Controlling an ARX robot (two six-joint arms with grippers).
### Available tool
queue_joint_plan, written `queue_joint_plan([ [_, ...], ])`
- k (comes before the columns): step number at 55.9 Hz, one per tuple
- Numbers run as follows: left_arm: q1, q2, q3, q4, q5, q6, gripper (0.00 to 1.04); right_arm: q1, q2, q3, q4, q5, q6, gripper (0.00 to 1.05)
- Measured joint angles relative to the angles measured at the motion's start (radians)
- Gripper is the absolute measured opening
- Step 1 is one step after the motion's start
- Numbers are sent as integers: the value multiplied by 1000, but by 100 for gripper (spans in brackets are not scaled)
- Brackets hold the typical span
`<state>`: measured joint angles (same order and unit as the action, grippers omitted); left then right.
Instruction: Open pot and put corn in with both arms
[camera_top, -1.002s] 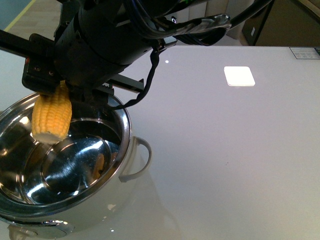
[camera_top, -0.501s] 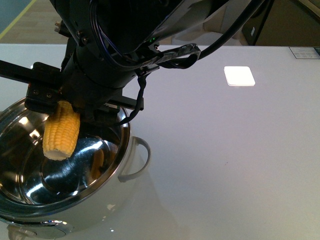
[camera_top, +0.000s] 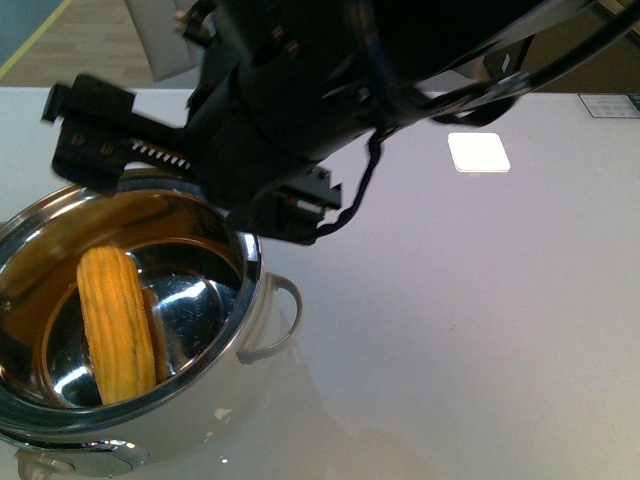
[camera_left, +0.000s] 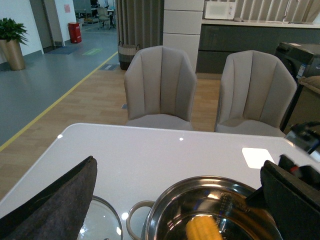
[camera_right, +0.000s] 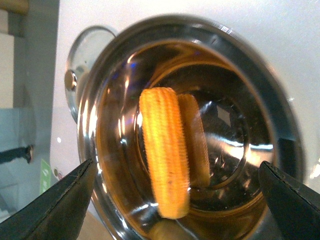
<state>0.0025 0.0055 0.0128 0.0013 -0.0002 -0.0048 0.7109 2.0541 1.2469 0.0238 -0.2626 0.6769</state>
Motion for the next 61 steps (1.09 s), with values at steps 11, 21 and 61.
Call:
queue_joint_plan([
  [11, 0, 0, 0, 0, 0, 0, 98, -153, -217, -188, 85, -39, 9, 96],
  [21, 0, 0, 0, 0, 0, 0, 98, -318, -438, -380, 130, 105, -148, 96],
  [61, 0, 0, 0, 0, 0, 0, 98, -511, -986, -1043, 846, 451, -653, 39],
])
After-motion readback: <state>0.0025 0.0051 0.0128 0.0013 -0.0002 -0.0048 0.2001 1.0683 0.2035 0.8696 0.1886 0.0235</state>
